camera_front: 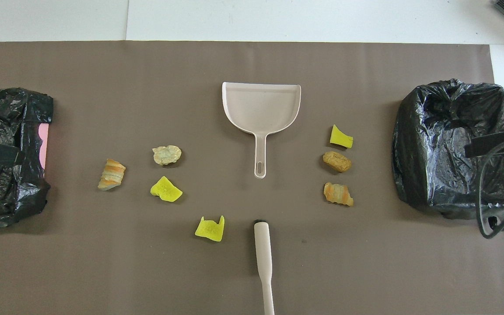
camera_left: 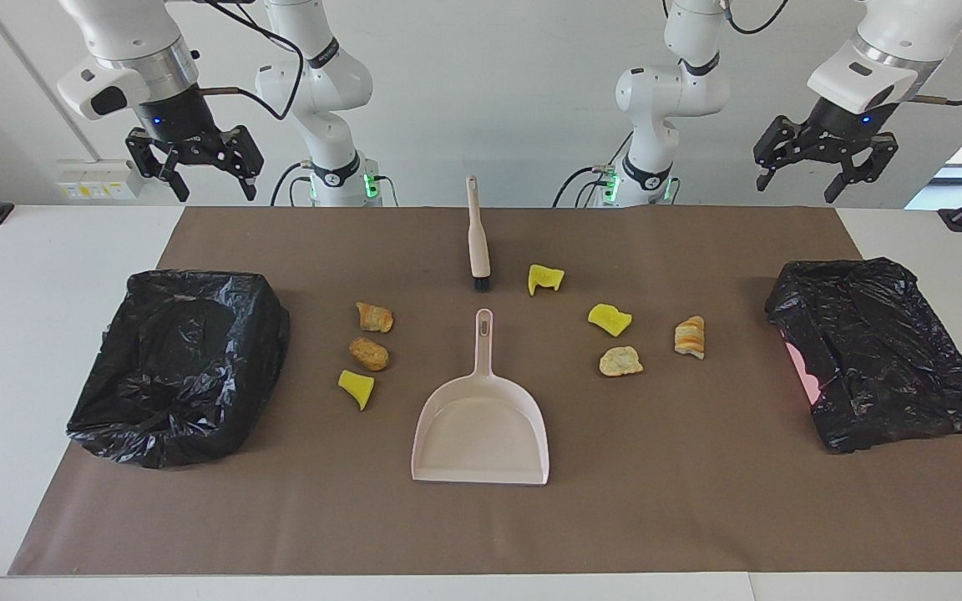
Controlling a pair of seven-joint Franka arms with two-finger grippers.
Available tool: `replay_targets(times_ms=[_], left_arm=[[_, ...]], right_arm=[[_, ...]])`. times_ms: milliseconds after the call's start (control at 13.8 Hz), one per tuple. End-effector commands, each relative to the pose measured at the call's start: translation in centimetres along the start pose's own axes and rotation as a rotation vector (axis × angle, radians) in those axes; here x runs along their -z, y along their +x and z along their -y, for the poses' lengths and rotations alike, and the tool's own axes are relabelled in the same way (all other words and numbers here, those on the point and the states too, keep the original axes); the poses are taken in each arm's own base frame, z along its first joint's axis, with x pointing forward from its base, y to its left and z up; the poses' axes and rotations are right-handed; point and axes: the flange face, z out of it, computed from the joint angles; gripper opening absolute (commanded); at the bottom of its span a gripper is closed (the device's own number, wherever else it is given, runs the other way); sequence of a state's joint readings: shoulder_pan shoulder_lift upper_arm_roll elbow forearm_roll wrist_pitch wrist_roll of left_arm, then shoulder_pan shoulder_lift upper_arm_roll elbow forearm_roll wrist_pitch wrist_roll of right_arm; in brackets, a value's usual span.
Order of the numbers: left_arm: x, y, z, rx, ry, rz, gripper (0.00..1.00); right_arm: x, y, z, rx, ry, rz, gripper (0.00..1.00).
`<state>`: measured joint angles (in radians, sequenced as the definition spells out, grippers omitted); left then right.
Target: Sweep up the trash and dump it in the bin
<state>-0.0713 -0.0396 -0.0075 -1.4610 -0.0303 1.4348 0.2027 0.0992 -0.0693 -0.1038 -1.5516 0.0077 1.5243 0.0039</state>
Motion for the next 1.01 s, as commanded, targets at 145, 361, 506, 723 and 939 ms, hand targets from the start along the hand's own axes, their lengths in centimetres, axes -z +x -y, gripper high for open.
replay_targets(times_ms=[145, 361, 506, 723, 939], left_arm=[[0.3, -0.46, -0.07, 0.007, 0.0, 0.009, 1.0], [0.42, -0.35, 0.14, -0.003, 0.017, -0.002, 1.0], [0.43, -0.37, 0.23, 0.012, 0.019, -0.001, 1.0], [0.43, -0.47, 0.38, 0.015, 0.019, 0.0, 1.0], [0.12, -0.51, -0.21, 0.006, 0.016, 0.006, 1.0]], right_arm=[[0.12, -0.8, -0.07, -0.01, 0.008, 0.007, 1.0], [0.04, -0.87, 0.0, -0.023, 0.008, 0.01, 1.0], [-0.09, -0.77, -0.04, -0.011, 0.011, 0.005, 1.0], [-0.08, -0.82, 0.2, -0.006, 0.011, 0.005, 1.0], [-0.17, -0.84, 0.2, -0.006, 0.011, 0.008, 1.0]])
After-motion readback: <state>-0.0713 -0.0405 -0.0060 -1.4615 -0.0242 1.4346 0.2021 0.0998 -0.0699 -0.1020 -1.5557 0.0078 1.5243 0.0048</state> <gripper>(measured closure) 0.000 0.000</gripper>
